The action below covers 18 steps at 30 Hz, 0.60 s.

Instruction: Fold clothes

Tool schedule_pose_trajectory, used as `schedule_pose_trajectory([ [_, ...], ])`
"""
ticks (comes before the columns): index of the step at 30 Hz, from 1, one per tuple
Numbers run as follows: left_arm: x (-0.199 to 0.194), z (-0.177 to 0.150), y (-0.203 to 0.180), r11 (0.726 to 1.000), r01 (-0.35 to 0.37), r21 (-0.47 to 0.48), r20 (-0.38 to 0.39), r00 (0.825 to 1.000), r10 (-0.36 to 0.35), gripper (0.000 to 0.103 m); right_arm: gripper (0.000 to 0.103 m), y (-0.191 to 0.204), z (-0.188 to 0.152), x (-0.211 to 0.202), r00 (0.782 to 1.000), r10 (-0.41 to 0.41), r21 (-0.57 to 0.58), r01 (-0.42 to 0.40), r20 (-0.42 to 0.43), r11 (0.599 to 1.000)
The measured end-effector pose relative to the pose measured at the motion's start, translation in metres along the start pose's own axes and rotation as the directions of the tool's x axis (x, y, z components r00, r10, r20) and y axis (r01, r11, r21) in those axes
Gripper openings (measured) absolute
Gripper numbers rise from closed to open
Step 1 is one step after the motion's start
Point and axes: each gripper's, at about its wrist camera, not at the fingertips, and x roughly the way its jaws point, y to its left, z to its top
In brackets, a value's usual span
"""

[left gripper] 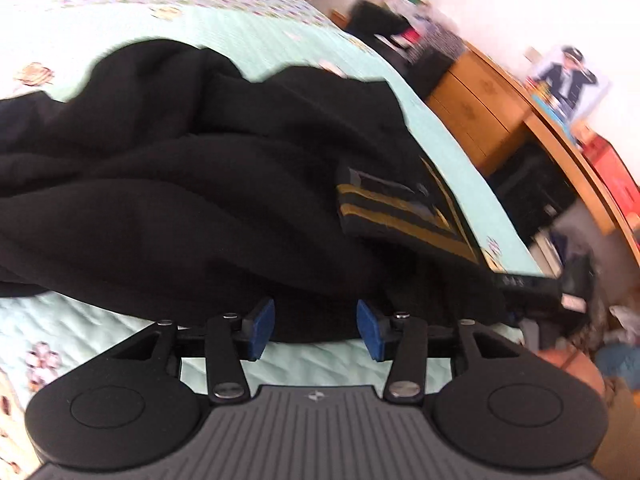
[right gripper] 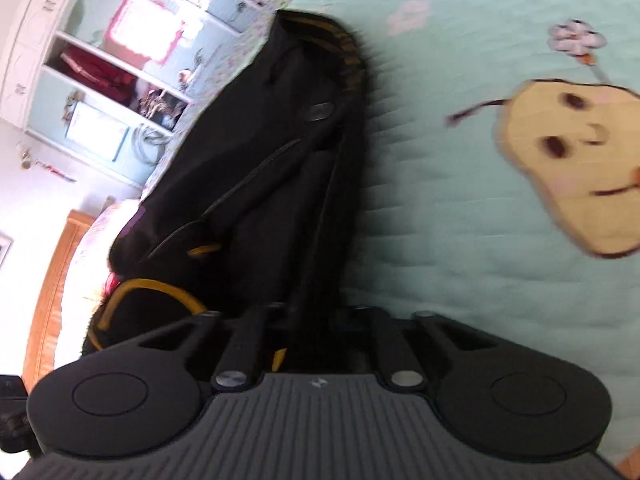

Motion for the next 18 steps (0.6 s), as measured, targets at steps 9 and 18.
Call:
schedule_pose_trajectory([
  [9, 0.011, -0.003, -0.023, 0.997, 0.062, 0.056, -0.037, 0.998, -0.060, 0.053, 0.004, -0.015, 0.015, -0.008, 0.991, -0.091, -0.075, 0.098, 0.095, 0.992],
  [18, -0.011, -0.022, 0.017, 0.995, -0.003, -0.097, -0.025, 1.000, 0.001, 0.055, 0.073, 0.038, 0.004, -0.040, 0.957, 0.130, -0.309, -0.045, 0.259, 0.950],
])
